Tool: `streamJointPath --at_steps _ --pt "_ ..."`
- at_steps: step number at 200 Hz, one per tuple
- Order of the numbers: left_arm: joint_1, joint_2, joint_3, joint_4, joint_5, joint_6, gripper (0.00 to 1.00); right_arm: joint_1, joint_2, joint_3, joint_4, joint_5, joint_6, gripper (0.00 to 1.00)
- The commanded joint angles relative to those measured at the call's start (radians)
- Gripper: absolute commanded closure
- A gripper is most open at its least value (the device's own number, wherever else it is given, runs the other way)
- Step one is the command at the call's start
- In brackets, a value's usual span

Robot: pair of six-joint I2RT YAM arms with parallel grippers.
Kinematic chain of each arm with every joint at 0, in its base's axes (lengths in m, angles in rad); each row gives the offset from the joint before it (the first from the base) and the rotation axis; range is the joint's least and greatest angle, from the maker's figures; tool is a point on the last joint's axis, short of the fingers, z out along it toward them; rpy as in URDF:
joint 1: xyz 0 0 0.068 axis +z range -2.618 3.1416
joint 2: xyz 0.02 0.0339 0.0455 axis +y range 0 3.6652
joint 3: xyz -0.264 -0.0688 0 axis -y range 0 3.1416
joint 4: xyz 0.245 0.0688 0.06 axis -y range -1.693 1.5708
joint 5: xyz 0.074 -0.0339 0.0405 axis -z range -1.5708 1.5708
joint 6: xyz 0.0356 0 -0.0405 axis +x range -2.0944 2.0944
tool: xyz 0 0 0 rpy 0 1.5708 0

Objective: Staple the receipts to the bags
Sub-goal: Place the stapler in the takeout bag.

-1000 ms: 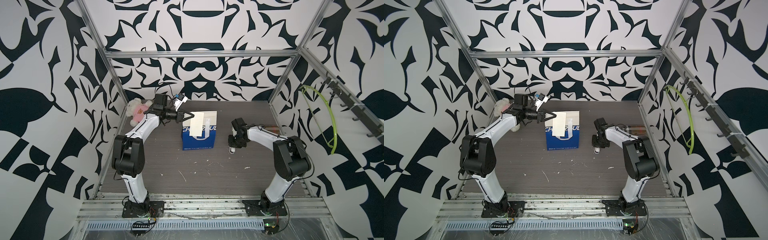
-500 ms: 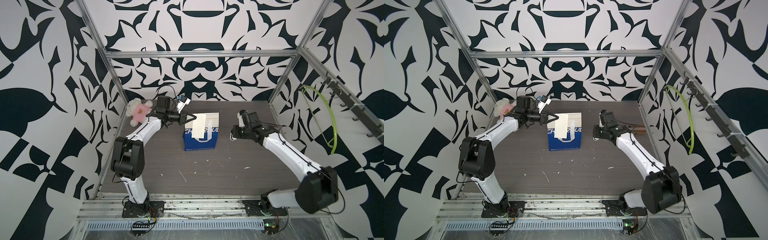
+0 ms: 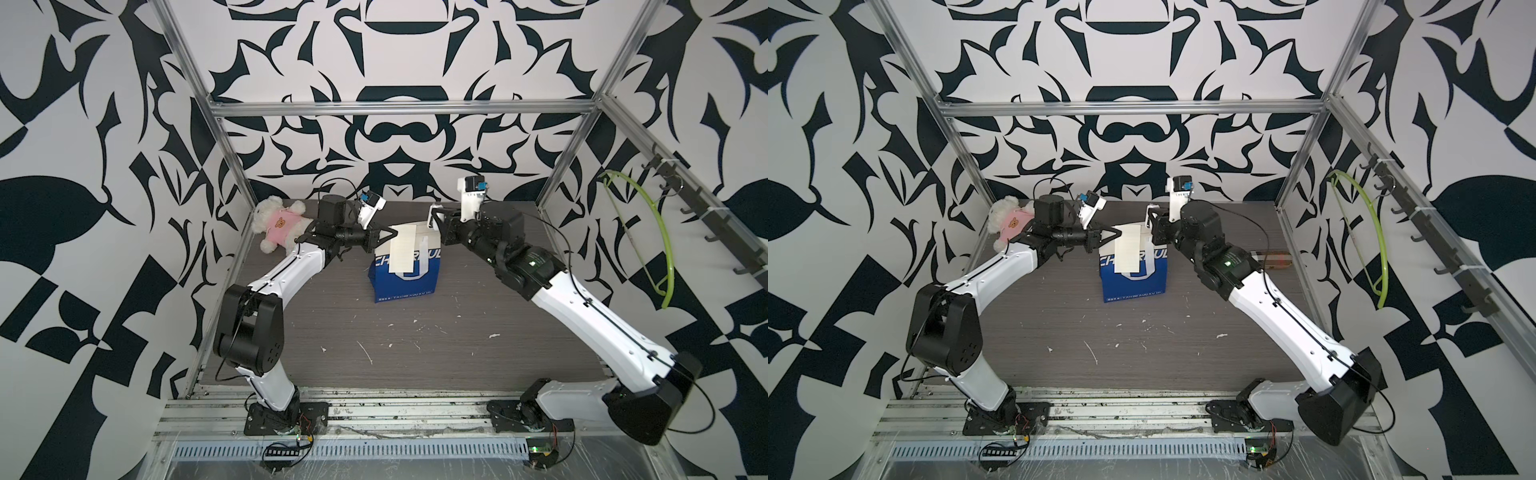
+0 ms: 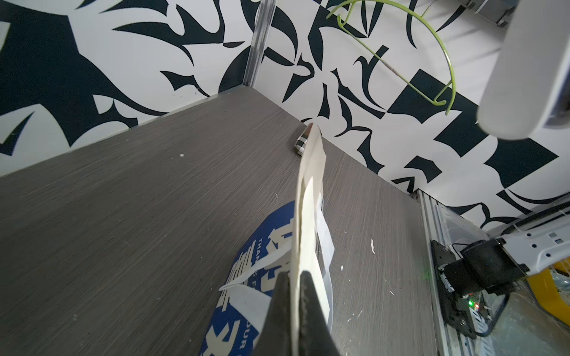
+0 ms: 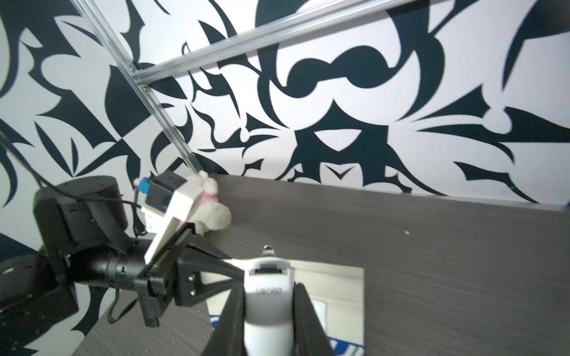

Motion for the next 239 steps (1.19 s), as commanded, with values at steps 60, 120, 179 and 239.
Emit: streamJointPath --at_steps 60,120,179,239 --pt "-0.001 -0.023 -0.026 0.009 0.023 0.016 1.00 0.052 0.174 0.124 0.176 0.128 0.031 1.00" --pt "-0.001 -0.022 -0.022 0.001 0.028 0.028 1.00 0.056 0.222 0.160 0.166 0.146 0.036 1.00" --pt "-0.001 -0.017 -0.012 0.000 0.028 0.029 1.00 0.060 0.261 0.188 0.134 0.138 0.050 1.00" --pt "-0.001 -0.017 -0.010 -0.011 0.008 0.034 1.00 0.061 0.263 0.198 0.078 0.115 0.035 1.00"
